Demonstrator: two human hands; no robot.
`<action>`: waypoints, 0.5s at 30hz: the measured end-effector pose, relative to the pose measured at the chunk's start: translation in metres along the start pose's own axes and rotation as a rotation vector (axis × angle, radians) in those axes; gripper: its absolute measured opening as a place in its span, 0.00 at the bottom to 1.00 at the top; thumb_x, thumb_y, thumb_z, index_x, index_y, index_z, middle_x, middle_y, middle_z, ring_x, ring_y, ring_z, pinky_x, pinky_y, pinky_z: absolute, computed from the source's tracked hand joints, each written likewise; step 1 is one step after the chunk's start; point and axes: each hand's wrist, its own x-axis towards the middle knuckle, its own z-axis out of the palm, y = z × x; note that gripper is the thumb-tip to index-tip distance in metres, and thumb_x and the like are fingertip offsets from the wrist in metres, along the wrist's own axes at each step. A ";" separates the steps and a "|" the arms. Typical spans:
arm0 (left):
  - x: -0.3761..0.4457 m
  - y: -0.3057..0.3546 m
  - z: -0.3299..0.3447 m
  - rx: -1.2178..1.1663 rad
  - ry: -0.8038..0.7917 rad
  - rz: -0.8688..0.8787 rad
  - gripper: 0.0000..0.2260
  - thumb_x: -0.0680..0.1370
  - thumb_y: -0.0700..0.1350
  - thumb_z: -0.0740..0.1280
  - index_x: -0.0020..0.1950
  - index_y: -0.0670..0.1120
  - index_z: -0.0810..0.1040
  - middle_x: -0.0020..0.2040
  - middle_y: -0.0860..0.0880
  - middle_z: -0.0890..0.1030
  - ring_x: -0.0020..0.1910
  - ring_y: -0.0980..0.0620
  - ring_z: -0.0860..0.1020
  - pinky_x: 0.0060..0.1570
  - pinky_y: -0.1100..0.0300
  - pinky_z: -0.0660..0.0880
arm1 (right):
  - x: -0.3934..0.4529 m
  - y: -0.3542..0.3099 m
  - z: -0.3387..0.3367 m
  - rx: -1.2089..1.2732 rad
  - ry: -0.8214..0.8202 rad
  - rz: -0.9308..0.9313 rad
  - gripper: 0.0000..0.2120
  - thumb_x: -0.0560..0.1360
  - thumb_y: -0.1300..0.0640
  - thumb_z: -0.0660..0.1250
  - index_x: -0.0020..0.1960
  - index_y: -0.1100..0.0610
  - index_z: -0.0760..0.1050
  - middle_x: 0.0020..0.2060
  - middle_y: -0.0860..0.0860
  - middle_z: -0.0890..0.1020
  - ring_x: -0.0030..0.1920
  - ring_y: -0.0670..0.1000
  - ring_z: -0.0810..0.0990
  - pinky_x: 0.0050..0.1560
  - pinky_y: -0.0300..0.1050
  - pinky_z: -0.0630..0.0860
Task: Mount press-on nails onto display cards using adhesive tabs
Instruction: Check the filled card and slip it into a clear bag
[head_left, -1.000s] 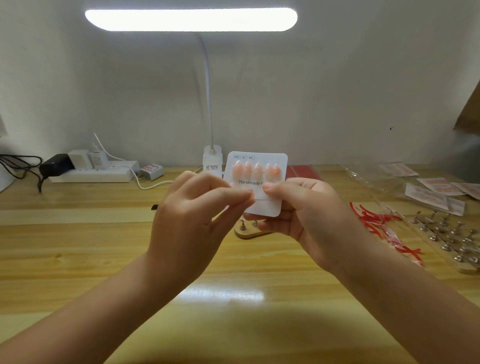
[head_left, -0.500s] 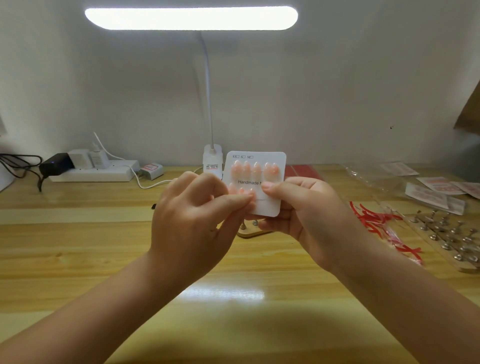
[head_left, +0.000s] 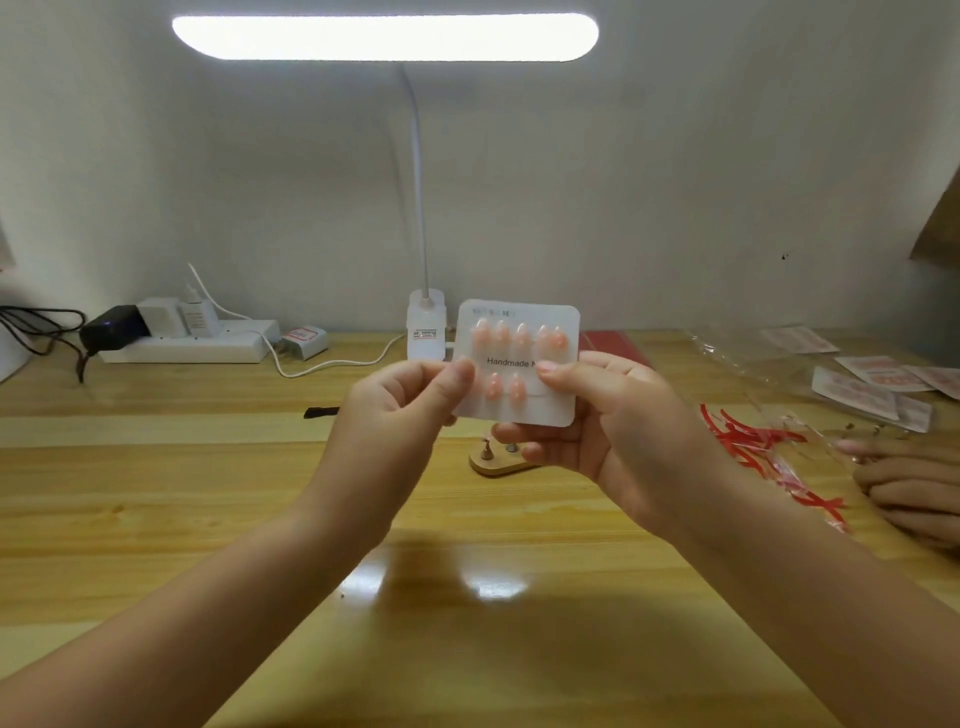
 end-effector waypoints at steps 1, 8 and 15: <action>0.000 0.000 0.000 -0.013 0.003 -0.008 0.08 0.69 0.58 0.66 0.38 0.59 0.84 0.33 0.58 0.81 0.33 0.64 0.76 0.33 0.73 0.71 | 0.000 0.001 -0.001 -0.004 -0.011 0.000 0.09 0.79 0.62 0.61 0.54 0.65 0.78 0.42 0.60 0.85 0.39 0.57 0.84 0.33 0.43 0.79; 0.000 -0.003 0.003 -0.087 0.040 0.051 0.09 0.70 0.54 0.68 0.37 0.50 0.83 0.31 0.57 0.81 0.31 0.64 0.76 0.34 0.73 0.71 | 0.002 0.007 -0.004 -0.100 -0.033 -0.066 0.06 0.75 0.64 0.68 0.51 0.62 0.80 0.43 0.58 0.86 0.39 0.54 0.85 0.35 0.39 0.79; -0.004 -0.003 0.005 -0.093 0.015 0.080 0.06 0.75 0.47 0.69 0.38 0.48 0.82 0.29 0.58 0.81 0.29 0.64 0.77 0.30 0.75 0.69 | 0.003 0.014 -0.004 -0.146 0.044 -0.130 0.08 0.73 0.64 0.70 0.52 0.63 0.80 0.42 0.60 0.85 0.37 0.53 0.85 0.34 0.37 0.78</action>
